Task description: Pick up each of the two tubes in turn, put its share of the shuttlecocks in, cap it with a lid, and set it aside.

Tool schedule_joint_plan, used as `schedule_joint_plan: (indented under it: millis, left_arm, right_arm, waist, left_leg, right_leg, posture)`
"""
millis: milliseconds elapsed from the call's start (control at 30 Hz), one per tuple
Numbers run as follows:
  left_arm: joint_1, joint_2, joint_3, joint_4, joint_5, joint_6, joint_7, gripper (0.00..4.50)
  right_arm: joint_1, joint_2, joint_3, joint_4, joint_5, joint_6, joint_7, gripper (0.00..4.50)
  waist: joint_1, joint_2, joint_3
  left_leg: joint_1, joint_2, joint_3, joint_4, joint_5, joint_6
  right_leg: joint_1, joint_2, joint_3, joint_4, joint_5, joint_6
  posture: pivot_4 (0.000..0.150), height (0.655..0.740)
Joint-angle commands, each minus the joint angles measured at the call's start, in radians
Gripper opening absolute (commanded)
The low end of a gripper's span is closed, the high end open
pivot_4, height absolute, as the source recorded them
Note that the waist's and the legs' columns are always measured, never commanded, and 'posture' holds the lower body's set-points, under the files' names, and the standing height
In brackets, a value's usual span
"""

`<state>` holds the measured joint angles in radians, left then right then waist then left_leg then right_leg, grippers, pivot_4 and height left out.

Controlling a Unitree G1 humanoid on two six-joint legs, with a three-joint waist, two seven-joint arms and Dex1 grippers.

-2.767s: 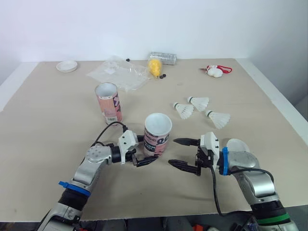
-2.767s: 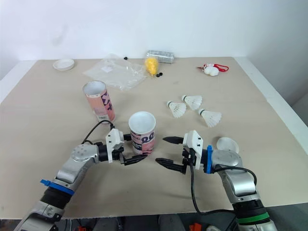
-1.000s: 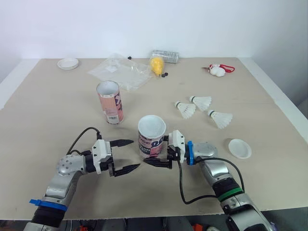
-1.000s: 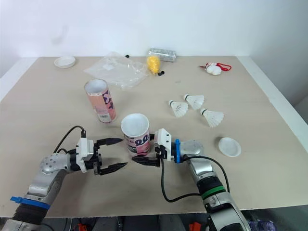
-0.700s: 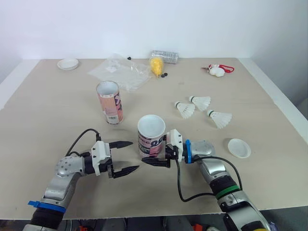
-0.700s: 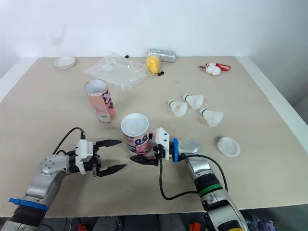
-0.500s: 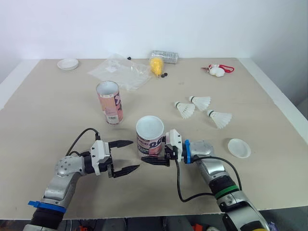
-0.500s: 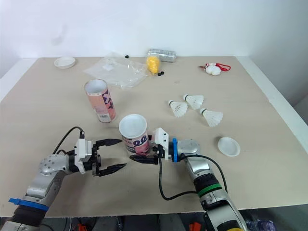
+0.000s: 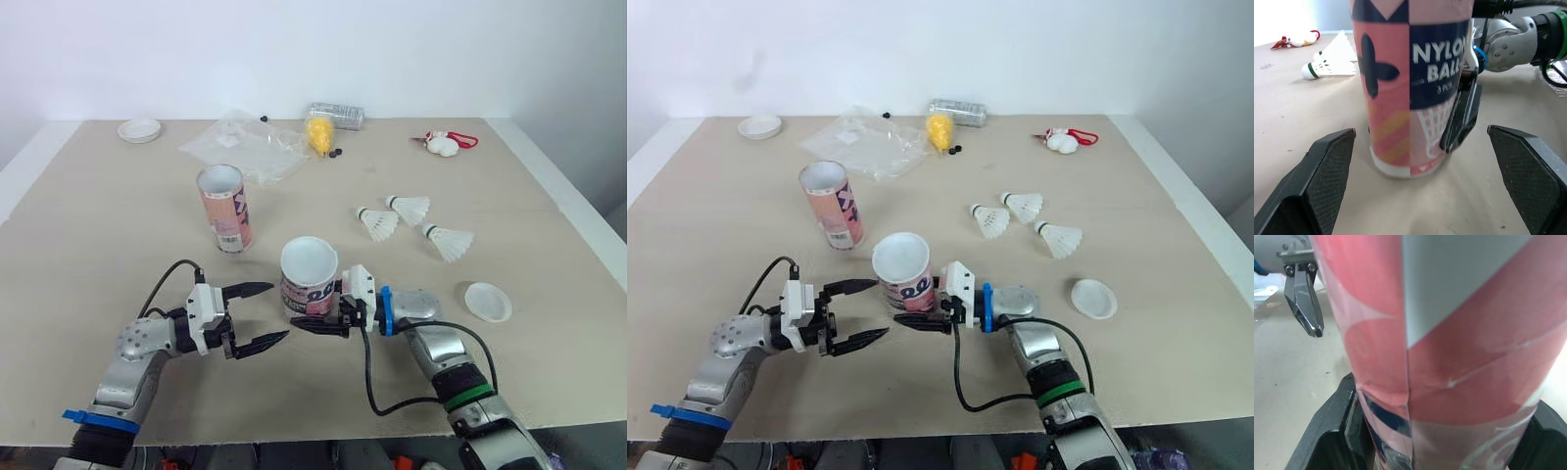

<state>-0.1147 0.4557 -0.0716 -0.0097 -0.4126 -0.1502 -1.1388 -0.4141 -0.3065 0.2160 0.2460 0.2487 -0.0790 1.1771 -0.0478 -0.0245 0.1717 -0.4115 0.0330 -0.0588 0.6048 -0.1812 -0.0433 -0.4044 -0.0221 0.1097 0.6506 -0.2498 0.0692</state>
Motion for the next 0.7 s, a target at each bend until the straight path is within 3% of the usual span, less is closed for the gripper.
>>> schedule_joint_plan:
  millis: [33, 167, 300, 433, 700]
  left_arm:
    - [0.002, 0.000, -0.007, -0.064, -0.016, -0.004, -0.009, 4.50]
    - [-0.019, -0.005, -0.014, -0.096, -0.045, 0.032, -0.018, 4.50]
    - [-0.045, -0.015, -0.018, -0.116, -0.083, 0.096, -0.013, 4.50]
    - [-0.057, -0.011, -0.035, -0.138, -0.115, 0.160, -0.035, 4.50]
    - [-0.074, -0.008, -0.091, -0.174, -0.088, 0.150, -0.093, 4.50]
  right_arm:
    - [0.043, -0.033, -0.108, -0.188, 0.096, 0.096, -0.086, 3.09]
    - [0.129, -0.074, -0.287, -0.373, 0.196, 0.237, -0.270, 3.09]
    - [0.180, -0.098, -0.442, -0.439, 0.211, 0.282, -0.446, 3.09]
    - [0.220, -0.118, -0.597, -0.409, 0.179, 0.250, -0.607, 3.09]
    - [0.306, -0.170, -0.751, -0.297, 0.123, 0.164, -0.733, 3.09]
  waist:
    - [0.001, 0.000, 0.000]
    - [0.004, 0.000, 0.000]
    - [0.002, 0.000, 0.000]
    - [0.000, 0.000, 0.000]
    - [0.000, 0.002, -0.001]
  left_leg:
    - [0.000, 0.000, 0.000, 0.000, 0.000, 0.000]
    - [-0.001, -0.001, -0.001, 0.001, 0.000, 0.000]
    - [-0.001, -0.001, -0.001, 0.001, 0.000, 0.000]
    - [-0.001, -0.001, 0.000, 0.002, 0.000, 0.000]
    - [-0.001, -0.002, 0.000, 0.001, 0.000, 0.000]
  right_leg:
    - [0.000, 0.000, 0.000, 0.000, 0.000, 0.000]
    - [0.000, -0.001, 0.000, 0.000, -0.001, 0.002]
    - [0.000, -0.001, 0.000, 0.000, -0.001, 0.002]
    - [0.000, 0.000, 0.000, 0.000, 0.000, 0.002]
    - [0.000, -0.001, 0.002, 0.000, -0.001, 0.003]
  posture:
    - [0.150, 0.7400]
    - [0.150, 0.7400]
    - [0.150, 0.7400]
    - [0.150, 0.7400]
    - [0.150, 0.7400]
